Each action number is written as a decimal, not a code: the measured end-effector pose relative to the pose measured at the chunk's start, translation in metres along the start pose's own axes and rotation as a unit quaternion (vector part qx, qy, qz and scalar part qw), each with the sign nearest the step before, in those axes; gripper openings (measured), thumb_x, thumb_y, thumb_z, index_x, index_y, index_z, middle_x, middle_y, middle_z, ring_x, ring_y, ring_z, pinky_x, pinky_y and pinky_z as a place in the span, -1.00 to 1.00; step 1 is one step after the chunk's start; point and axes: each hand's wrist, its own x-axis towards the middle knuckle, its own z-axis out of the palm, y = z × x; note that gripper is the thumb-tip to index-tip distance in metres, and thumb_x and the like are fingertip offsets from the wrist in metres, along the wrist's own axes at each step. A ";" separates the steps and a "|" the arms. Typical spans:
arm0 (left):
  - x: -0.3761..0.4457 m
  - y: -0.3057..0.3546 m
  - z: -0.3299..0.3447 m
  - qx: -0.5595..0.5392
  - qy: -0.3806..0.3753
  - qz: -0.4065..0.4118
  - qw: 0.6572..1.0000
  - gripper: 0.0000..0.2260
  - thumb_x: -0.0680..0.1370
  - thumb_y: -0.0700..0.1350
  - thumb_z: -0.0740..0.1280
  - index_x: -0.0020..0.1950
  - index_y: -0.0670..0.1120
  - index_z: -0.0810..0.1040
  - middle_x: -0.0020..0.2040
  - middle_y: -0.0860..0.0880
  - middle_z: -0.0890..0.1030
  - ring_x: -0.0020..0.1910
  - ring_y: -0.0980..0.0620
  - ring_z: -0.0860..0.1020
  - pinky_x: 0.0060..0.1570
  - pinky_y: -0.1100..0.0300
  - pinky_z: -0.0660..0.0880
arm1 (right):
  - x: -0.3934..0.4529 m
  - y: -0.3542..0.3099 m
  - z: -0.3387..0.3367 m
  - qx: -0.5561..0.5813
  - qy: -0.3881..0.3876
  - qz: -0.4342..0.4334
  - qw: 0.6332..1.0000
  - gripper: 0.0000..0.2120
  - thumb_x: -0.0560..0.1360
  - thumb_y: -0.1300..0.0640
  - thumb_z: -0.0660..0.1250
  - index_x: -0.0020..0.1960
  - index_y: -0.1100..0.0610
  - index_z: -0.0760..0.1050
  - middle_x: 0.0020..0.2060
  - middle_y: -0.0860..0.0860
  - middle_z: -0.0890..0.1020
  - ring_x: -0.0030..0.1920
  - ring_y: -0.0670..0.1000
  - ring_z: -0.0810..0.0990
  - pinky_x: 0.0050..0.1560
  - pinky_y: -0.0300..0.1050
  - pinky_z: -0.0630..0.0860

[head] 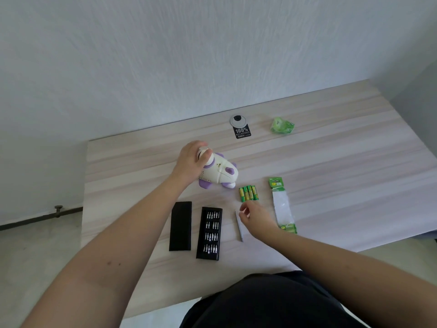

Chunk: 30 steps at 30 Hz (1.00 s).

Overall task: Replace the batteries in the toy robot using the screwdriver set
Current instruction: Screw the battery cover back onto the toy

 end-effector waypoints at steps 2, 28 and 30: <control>-0.004 0.001 0.000 -0.017 0.018 -0.004 1.000 -0.43 0.47 0.26 0.11 0.31 -0.08 0.48 0.30 -0.04 0.51 0.30 -0.03 0.44 0.34 -0.03 0.36 | 0.000 0.000 0.012 0.003 -0.040 0.044 0.998 -0.74 0.58 0.01 0.23 0.19 0.12 0.43 0.12 0.08 0.53 0.05 0.07 0.55 0.08 -0.06 0.50; -0.133 -0.019 0.103 0.284 -0.115 0.082 0.948 -0.81 0.55 0.00 0.29 0.08 -0.05 0.56 0.08 -0.04 0.51 0.13 -0.09 0.44 0.11 0.05 0.36 | -0.001 0.016 0.029 -0.106 0.007 0.144 0.984 -0.83 0.61 0.15 0.11 0.13 0.17 0.40 0.08 0.13 0.56 0.06 0.16 0.58 -0.07 -0.06 0.47; -0.128 -0.017 0.108 0.277 -0.119 0.067 0.951 -0.78 0.58 0.02 0.24 0.13 -0.05 0.55 0.13 -0.04 0.49 0.18 -0.08 0.39 0.14 0.06 0.32 | -0.003 0.021 0.027 -0.096 0.009 0.143 0.985 -0.86 0.60 0.12 0.14 0.09 0.14 0.40 0.05 0.12 0.57 0.02 0.16 0.58 -0.08 -0.06 0.50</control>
